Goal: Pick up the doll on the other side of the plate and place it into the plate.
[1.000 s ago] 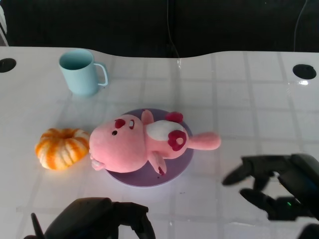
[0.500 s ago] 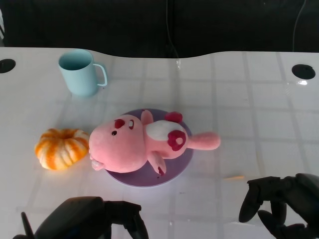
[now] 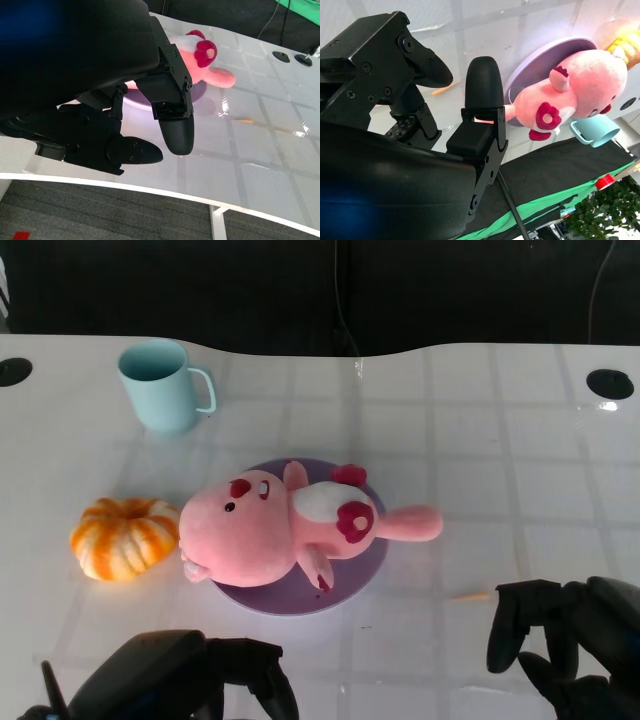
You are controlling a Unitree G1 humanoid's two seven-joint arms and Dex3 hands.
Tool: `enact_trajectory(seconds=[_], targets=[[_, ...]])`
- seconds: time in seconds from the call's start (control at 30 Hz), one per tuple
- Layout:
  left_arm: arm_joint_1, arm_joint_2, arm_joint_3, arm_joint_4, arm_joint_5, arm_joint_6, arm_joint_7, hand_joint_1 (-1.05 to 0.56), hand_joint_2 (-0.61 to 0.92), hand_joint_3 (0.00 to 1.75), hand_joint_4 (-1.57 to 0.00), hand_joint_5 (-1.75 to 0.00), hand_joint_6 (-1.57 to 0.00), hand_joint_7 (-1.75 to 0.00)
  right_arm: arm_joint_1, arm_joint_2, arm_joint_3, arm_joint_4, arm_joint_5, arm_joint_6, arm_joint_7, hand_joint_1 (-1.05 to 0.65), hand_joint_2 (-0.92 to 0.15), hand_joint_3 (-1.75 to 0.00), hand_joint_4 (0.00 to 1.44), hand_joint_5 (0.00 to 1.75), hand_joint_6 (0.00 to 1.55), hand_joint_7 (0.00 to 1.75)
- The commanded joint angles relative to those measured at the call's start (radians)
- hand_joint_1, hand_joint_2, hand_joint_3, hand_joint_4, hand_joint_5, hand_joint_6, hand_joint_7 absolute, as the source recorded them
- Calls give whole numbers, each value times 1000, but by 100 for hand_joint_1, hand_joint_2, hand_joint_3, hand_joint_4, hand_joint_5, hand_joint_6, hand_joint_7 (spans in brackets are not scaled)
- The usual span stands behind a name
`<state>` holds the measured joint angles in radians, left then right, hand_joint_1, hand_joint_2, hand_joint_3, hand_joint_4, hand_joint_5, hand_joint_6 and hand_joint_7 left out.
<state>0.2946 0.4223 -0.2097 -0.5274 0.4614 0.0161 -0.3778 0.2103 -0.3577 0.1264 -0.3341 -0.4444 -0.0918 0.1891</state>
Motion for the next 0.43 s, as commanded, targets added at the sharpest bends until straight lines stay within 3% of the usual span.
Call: enact_trajectory(seconds=[0.03, 0.43], targets=[[-2, 12, 6, -6, -2, 5, -9, -17, 92, 30, -65, -156, -74, -96, -3, -8, -5, -3, -2, 10, 5, 3, -34, -127, 87, 175, 83, 133], [-5, 18, 14, -21, -4, 17, -18, -17, 92, 30, -68, -154, -74, -97, -1, -10, -1, -39, 6, 42, 31, 1, -35, -127, 86, 174, 83, 131]])
